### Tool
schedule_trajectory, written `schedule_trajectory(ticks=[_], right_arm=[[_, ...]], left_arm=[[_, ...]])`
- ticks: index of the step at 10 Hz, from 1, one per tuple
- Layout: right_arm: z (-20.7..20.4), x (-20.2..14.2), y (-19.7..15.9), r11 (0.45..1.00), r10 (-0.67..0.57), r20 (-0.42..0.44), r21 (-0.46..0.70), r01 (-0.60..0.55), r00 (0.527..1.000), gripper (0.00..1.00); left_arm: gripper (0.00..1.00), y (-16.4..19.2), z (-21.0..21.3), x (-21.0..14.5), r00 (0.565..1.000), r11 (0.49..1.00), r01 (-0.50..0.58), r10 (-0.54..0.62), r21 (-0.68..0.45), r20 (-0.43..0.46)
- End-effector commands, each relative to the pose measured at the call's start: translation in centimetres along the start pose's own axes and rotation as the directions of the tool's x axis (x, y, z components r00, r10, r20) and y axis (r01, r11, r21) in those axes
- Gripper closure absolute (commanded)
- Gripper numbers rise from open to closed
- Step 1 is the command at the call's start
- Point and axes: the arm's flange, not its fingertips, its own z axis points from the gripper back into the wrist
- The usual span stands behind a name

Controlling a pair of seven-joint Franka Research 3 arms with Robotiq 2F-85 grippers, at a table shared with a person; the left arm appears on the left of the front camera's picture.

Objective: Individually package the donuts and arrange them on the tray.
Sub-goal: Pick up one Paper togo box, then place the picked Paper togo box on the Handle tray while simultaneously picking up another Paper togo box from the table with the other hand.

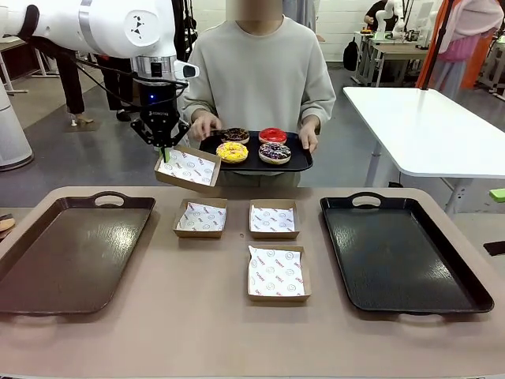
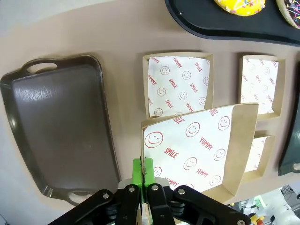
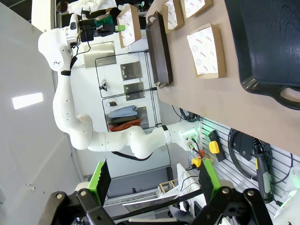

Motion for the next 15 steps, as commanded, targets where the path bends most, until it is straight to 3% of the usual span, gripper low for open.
schedule_trajectory(ticks=[1,15], right_arm=[[-0.01,0.02,-0.05,1.0,-0.004,-0.001,0.001,0.004,1.0,0.0],[-0.01,0.02,-0.05,1.0,-0.004,-0.001,0.001,0.004,1.0,0.0]], left_arm=[[1.0,0.2,-0.19,-0.98,1.0,1.0,0.001,-0.001,0.001,0.008],[1.0,0.2,-0.19,-0.98,1.0,1.0,0.001,-0.001,0.001,0.008]])
